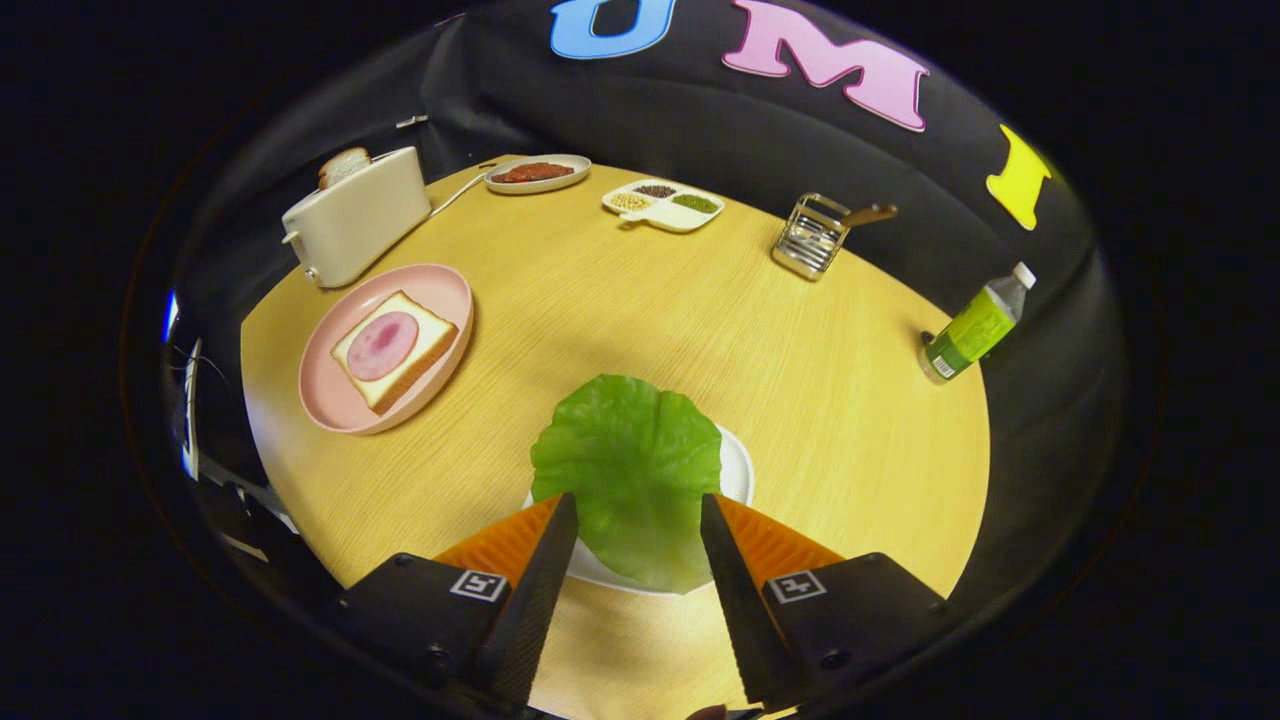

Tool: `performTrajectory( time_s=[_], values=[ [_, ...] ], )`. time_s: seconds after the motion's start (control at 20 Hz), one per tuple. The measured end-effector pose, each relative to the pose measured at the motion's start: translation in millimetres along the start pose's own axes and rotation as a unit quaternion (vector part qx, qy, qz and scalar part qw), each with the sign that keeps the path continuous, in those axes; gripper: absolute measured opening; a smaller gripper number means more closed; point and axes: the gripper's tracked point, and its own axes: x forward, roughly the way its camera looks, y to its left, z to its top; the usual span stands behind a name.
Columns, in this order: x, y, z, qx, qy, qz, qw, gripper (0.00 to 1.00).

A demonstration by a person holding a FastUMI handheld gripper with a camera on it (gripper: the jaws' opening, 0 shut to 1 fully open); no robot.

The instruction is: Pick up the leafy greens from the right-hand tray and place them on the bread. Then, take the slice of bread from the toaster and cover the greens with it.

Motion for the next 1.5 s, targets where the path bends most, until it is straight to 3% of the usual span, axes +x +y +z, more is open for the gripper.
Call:
performTrajectory(
  time_s=[0.3, 0.4, 0.55, 0.6, 0.7, 0.85, 1.2, 1.5],
  values=[
    [36.5, -0.9, -16.0, 0.013, 0.061, 0.026, 0.998, 0.79],
    [36.6, -0.6, -14.8, 0.026, 0.065, 0.033, 0.997, 0.7],
    [37.5, 0.3, -14.7, 0.016, 0.063, 0.039, 0.997, 0.69],
    [37.1, 1.2, -14.8, 0.011, 0.066, 0.039, 0.997, 0.6],
    [36.9, 5.7, -13.6, -0.003, 0.068, 0.038, 0.997, 0.26],
    [43.7, 5.1, -14.3, -0.015, 0.065, 0.024, 0.998, 0.06],
    [-10.0, 19.5, 30.1, -0.001, 0.001, 0.029, 1.0, 0.05],
    [-46.2, 93.3, 86.9, -0.007, -0.038, 0.084, 0.996, 0.05]
  ],
)
